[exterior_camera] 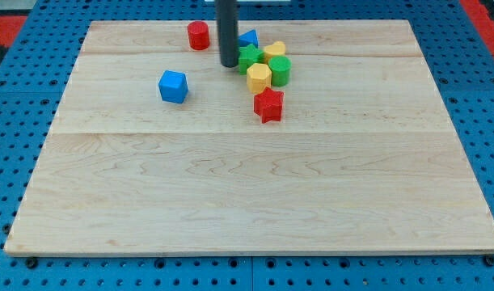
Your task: Make a group of blue blocks and red circle
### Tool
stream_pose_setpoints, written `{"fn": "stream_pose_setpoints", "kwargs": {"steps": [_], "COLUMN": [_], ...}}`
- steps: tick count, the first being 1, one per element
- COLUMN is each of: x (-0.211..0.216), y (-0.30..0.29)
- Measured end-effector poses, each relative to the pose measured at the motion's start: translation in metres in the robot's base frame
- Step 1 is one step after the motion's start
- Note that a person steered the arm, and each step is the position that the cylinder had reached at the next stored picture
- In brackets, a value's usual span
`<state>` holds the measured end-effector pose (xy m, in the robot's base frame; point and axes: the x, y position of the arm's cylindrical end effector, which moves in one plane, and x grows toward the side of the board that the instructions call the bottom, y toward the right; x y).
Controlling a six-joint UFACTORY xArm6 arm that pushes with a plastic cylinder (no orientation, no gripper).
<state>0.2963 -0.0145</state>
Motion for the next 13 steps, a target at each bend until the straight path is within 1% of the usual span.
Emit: {"fn": "stream_pose_setpoints", "kwargs": {"steps": [1,2,3,4,5,6,8,9,10,11,13], "x": [0.000,0.000,-0.020,-0.067,-0.095,-0.104,-0.102,-0.073,-0.031,0.010,-0.048], "y": [0.009,-0.039,-0.082,-0.114,-0.162,-0.135,-0.048,-0.092,-0.109,-0.108,-0.100]}}
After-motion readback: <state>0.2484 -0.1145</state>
